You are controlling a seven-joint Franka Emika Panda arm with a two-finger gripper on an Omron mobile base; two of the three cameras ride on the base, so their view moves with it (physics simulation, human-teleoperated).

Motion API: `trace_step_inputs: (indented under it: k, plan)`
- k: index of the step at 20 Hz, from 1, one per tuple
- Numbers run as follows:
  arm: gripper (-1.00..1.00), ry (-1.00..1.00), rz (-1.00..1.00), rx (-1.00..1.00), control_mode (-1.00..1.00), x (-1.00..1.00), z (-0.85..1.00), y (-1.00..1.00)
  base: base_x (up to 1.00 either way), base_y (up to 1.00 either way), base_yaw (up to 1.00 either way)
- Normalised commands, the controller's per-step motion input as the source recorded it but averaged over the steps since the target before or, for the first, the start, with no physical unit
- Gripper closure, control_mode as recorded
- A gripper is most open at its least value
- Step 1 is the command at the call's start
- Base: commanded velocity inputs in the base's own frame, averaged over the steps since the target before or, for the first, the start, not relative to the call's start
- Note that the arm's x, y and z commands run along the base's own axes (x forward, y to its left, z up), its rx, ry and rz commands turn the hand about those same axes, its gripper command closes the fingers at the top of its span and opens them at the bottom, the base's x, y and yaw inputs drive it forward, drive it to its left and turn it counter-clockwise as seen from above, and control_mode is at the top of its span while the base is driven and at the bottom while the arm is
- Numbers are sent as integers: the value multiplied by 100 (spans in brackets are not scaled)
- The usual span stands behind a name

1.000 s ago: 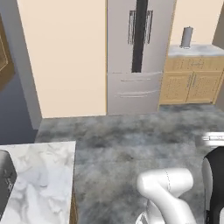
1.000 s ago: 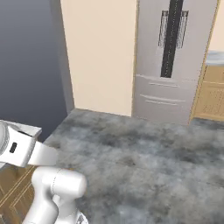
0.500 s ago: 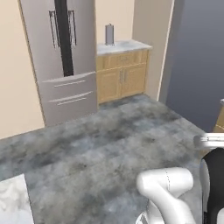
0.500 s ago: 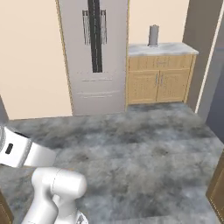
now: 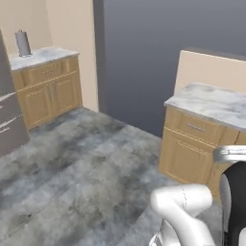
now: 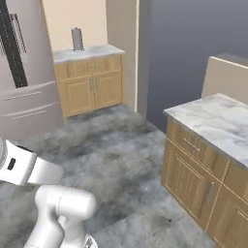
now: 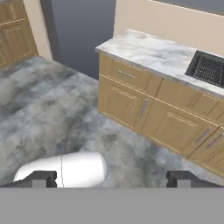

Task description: Clear the mugs and bowl far away from the sink.

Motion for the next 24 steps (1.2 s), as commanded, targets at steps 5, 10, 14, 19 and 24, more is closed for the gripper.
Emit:
trace_step_inputs:
  k: [5, 10, 14, 19, 24]
  plan:
    - [-100, 0, 0, 0, 100, 0, 0, 0, -3, -55, -64]
    - [-100, 0, 0, 0, 100, 0, 0, 0, 0, -37, -51]
    - [-100, 0, 0, 0, 100, 0, 0, 0, 0, -45, -48]
    - [-100, 0, 0, 0, 100, 0, 0, 0, 0, -49, -44]
    - [-100, 0, 0, 0, 100, 0, 0, 0, 0, -56, -37]
